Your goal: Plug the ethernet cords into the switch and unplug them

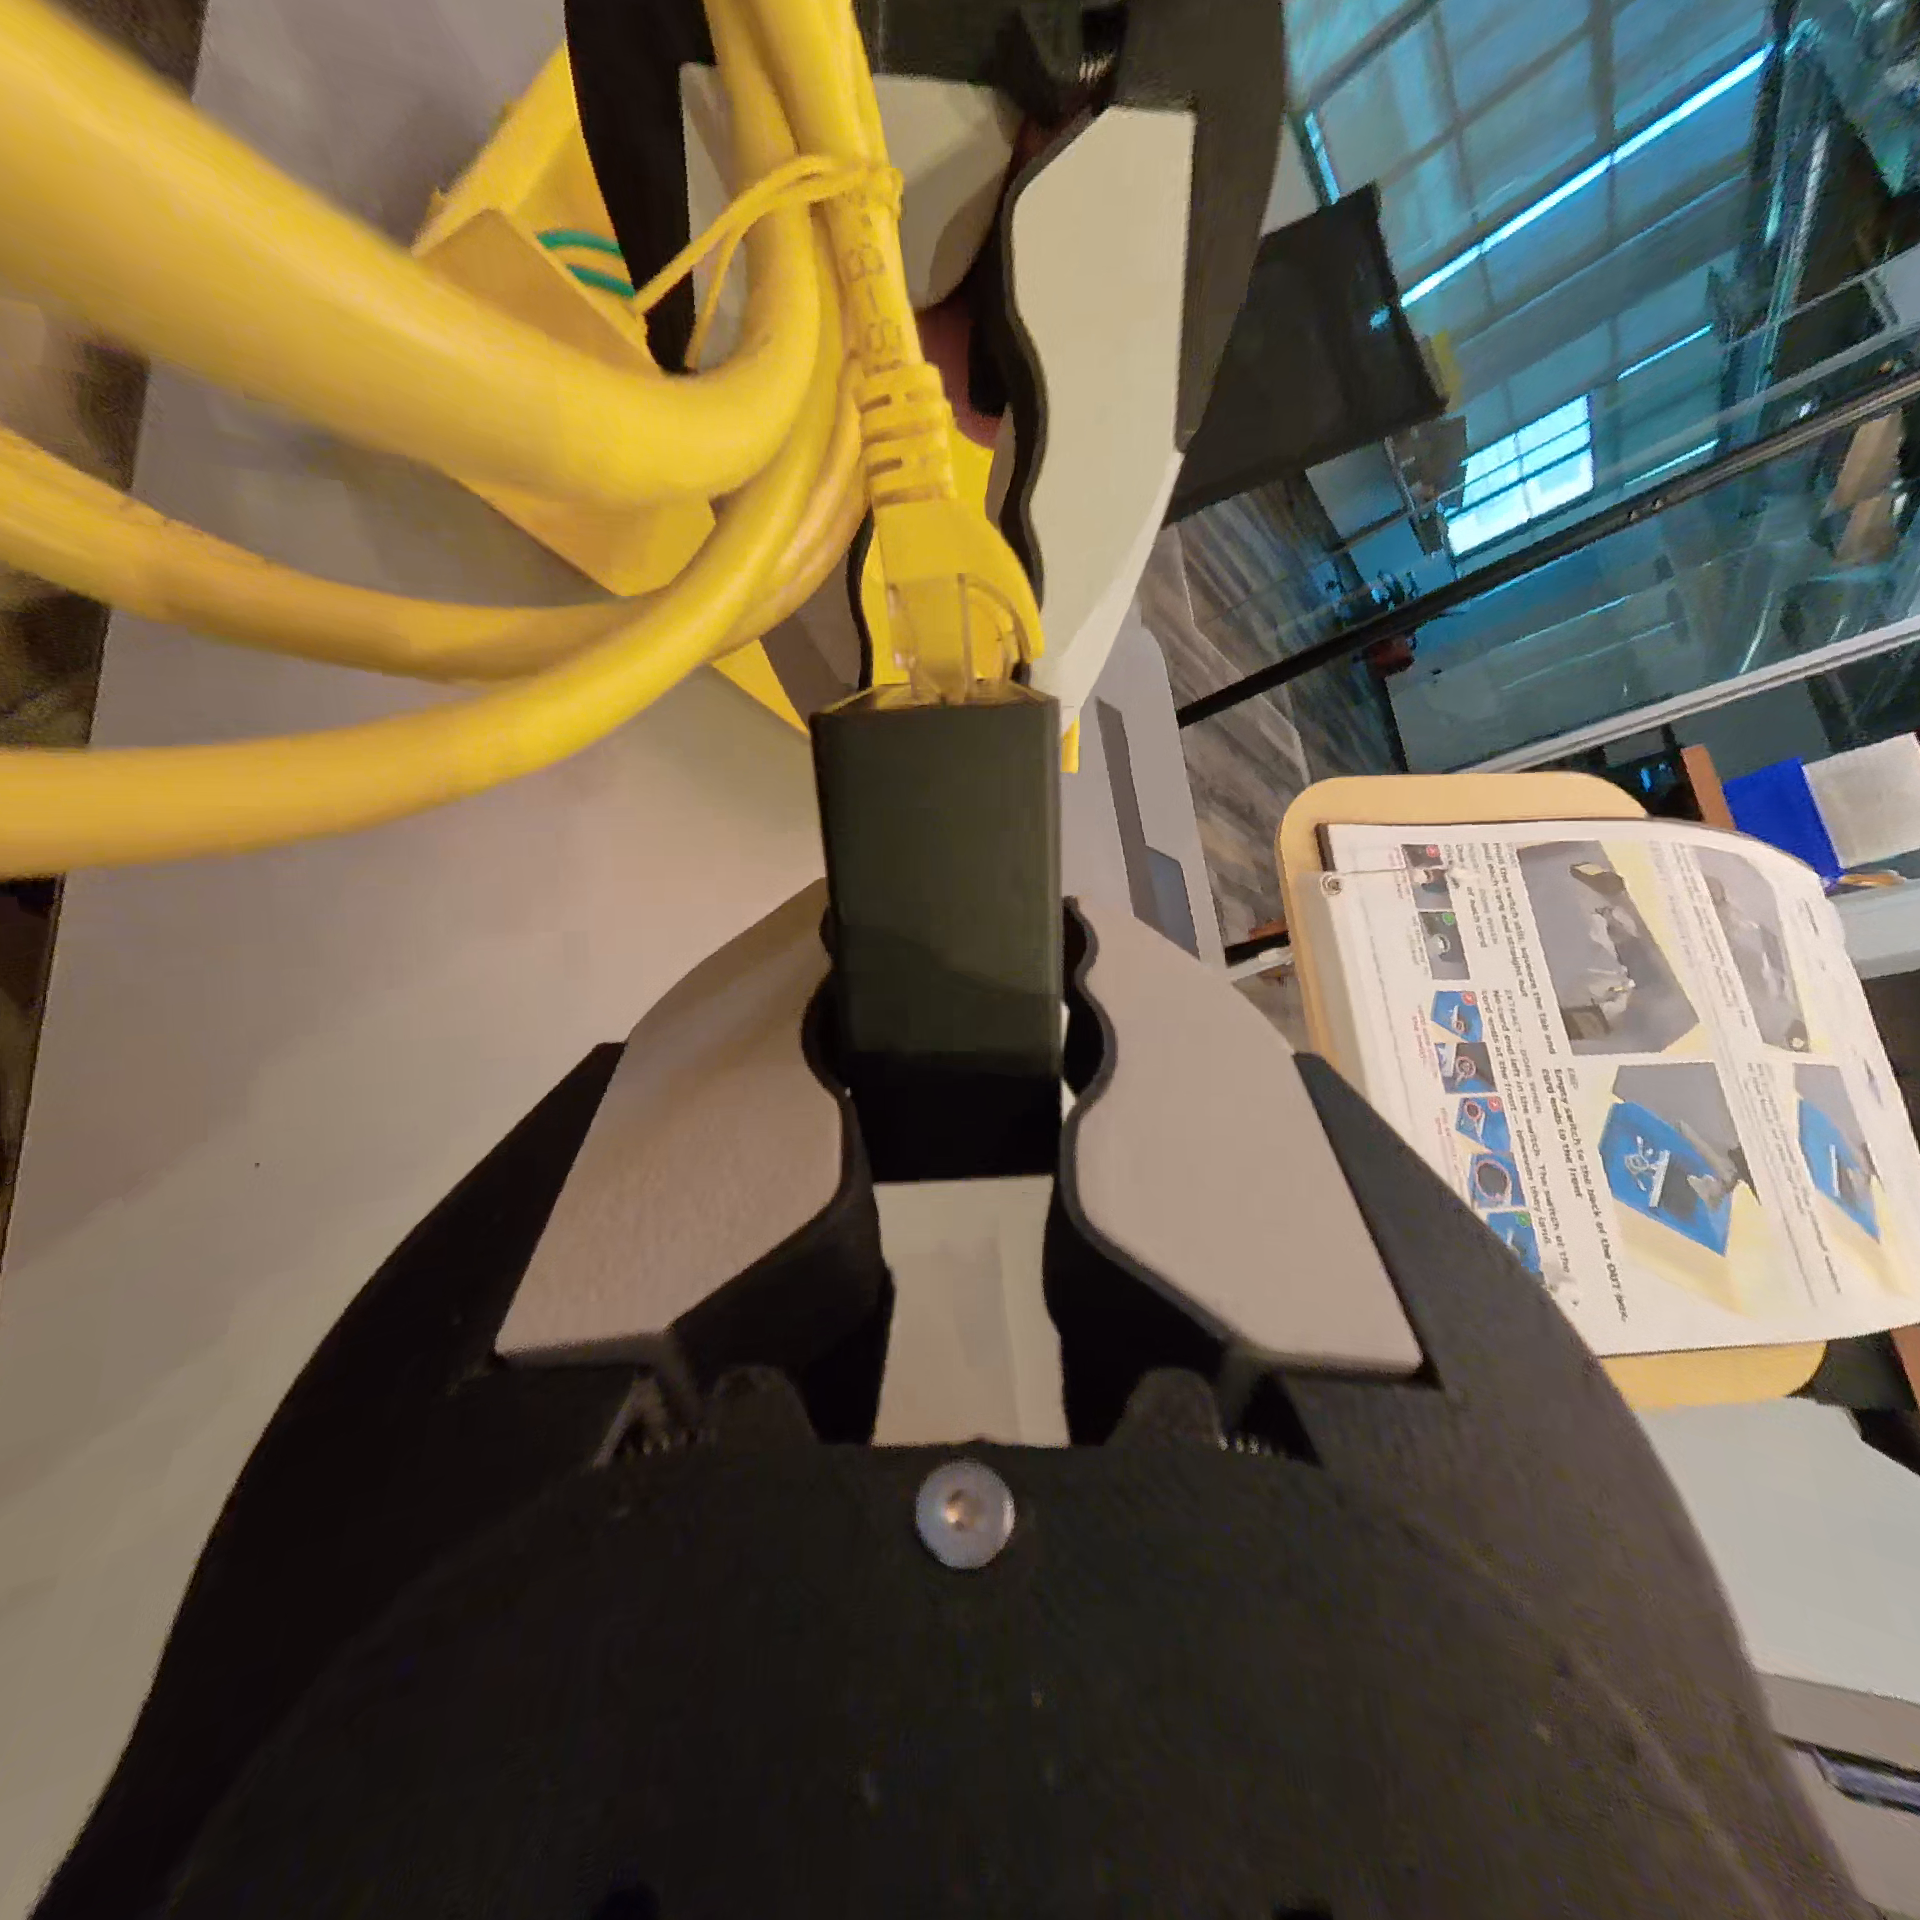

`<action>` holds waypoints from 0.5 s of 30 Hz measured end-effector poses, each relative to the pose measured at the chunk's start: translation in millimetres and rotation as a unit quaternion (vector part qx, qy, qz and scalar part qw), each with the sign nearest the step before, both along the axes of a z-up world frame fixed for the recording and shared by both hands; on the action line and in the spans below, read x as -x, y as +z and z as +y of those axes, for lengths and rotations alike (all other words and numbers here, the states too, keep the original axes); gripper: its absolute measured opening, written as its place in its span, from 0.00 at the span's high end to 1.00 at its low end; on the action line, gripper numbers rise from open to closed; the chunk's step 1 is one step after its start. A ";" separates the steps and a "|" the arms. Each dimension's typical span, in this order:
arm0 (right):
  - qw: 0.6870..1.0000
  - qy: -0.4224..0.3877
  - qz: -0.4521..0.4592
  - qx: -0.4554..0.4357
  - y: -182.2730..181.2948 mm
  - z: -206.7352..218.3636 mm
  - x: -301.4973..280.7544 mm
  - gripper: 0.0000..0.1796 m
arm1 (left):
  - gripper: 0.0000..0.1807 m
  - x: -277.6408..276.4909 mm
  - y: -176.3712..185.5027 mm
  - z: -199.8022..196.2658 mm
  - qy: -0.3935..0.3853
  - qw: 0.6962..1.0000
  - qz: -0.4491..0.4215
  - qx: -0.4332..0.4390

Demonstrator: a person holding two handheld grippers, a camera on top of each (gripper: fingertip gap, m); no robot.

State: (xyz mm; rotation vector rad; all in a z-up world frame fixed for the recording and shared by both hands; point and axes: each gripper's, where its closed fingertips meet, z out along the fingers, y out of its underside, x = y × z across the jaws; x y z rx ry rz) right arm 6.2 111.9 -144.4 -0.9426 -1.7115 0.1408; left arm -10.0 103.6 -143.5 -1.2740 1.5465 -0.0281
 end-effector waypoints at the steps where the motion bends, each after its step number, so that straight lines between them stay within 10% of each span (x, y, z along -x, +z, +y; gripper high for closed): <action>1: 1.000 0.007 0.009 0.000 2.7 -1.0 -1.3 0.78 | 0.86 0.0 0.8 -1.2 -0.004 1.000 -0.009 0.003; 15: 0.983 0.110 0.098 0.105 17.9 -28.1 9.6 0.82 | 0.86 -12.2 16.6 -22.1 -0.053 0.994 -0.087 0.049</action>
